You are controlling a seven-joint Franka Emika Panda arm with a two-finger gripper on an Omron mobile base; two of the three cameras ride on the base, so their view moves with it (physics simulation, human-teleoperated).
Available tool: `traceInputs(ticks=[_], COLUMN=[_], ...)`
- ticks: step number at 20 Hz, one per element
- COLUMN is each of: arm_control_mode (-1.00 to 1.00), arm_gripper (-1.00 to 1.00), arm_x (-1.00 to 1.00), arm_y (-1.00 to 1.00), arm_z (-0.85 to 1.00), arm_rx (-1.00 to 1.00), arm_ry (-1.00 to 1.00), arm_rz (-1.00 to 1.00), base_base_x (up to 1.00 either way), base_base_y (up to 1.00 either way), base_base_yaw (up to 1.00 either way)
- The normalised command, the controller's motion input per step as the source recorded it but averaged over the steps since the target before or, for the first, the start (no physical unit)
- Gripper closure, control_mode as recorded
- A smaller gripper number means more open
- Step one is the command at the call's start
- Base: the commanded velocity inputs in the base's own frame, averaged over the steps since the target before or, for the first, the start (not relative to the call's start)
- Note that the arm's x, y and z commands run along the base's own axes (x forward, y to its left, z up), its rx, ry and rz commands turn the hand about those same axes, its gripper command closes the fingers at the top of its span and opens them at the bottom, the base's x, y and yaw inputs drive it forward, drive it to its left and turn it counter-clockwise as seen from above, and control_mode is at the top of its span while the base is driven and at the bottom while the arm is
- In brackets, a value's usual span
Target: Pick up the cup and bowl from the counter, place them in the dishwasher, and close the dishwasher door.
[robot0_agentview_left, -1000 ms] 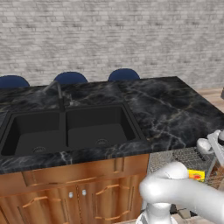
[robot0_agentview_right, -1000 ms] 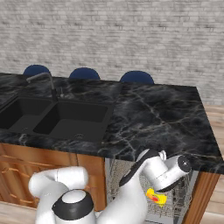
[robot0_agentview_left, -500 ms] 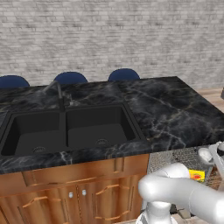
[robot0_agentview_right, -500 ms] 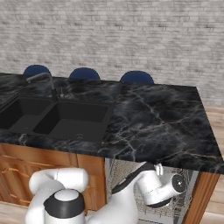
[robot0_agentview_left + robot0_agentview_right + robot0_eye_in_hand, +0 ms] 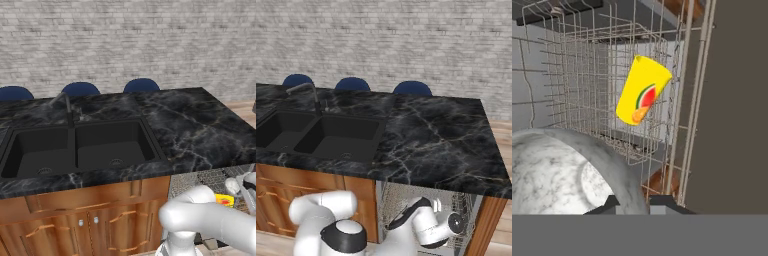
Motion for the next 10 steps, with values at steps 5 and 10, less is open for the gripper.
traceInputs(ticks=[5, 10], arm_control_mode=[-1.00, -1.00], arm_gripper=[1.00, 1.00], arm_x=[0.17, 0.15], arm_y=[-0.03, 0.00], arm_z=[-0.38, -0.17], arm_rx=[0.00, 0.00], arm_ry=[0.00, 0.00], arm_rz=[0.00, 0.00], base_base_x=[0.00, 0.00], base_base_y=[0.00, 0.00], base_base_yaw=[0.00, 0.00])
